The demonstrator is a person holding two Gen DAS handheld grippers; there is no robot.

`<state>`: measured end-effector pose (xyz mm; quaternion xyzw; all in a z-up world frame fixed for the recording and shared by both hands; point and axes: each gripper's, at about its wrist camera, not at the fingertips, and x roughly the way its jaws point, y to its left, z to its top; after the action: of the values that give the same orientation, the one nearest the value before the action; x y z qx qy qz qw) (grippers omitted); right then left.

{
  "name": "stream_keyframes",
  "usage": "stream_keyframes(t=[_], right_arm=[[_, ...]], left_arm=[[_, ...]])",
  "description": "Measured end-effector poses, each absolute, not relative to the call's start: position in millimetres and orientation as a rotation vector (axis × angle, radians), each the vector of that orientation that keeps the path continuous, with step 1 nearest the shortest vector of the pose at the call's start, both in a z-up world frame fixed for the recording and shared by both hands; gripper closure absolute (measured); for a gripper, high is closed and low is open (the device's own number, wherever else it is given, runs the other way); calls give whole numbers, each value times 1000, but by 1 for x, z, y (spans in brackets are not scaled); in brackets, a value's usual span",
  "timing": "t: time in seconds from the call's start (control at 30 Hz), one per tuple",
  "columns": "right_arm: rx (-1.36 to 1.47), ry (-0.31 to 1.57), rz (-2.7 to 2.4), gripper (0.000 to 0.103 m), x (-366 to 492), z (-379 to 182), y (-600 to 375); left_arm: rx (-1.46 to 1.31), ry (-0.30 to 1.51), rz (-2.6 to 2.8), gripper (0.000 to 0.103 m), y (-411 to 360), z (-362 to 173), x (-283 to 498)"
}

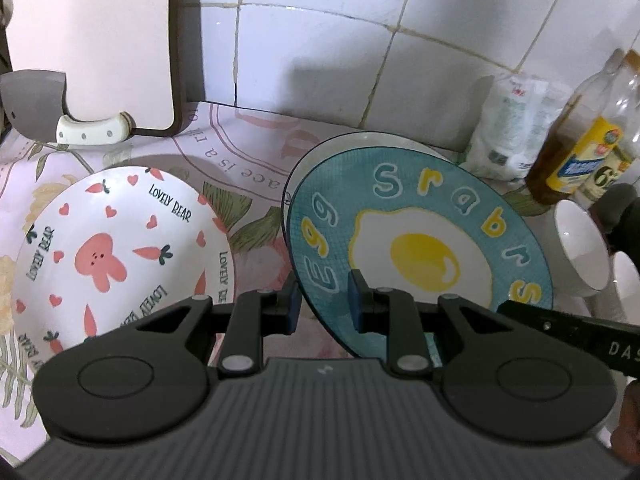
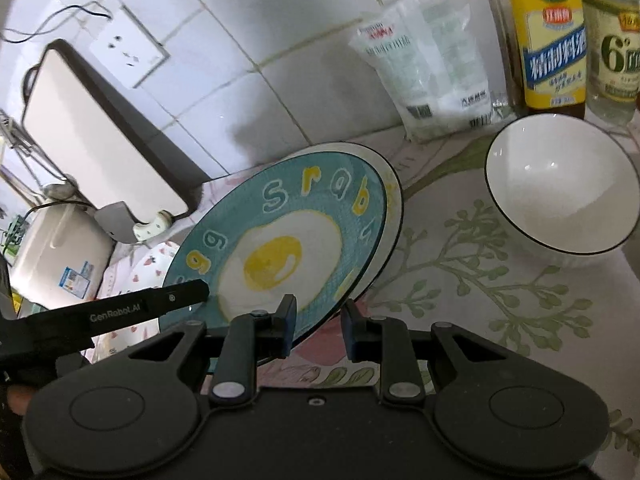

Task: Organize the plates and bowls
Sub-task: 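Carry the blue Egg plate onto the white plate and lower it, then open both grippers and pull back from the stacked plates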

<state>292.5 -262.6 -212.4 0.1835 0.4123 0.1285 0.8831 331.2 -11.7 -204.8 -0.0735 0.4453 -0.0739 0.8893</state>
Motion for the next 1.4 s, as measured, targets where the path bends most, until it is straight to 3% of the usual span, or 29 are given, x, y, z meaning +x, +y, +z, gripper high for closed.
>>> stream_keyframes(t=[0.9,1.17,1.4], right_arm=[[139,866,173,71,317,-223,-243],[115,839,132,71,313,-216,-239],[166,779,228,70,276,-172,-245]], left_arm=[[-103,1075,-102,78,-30,-215,355],[-82,1044,-115,71,-30,-189,338],[-12,1019,-165,65,-22,-153,300]])
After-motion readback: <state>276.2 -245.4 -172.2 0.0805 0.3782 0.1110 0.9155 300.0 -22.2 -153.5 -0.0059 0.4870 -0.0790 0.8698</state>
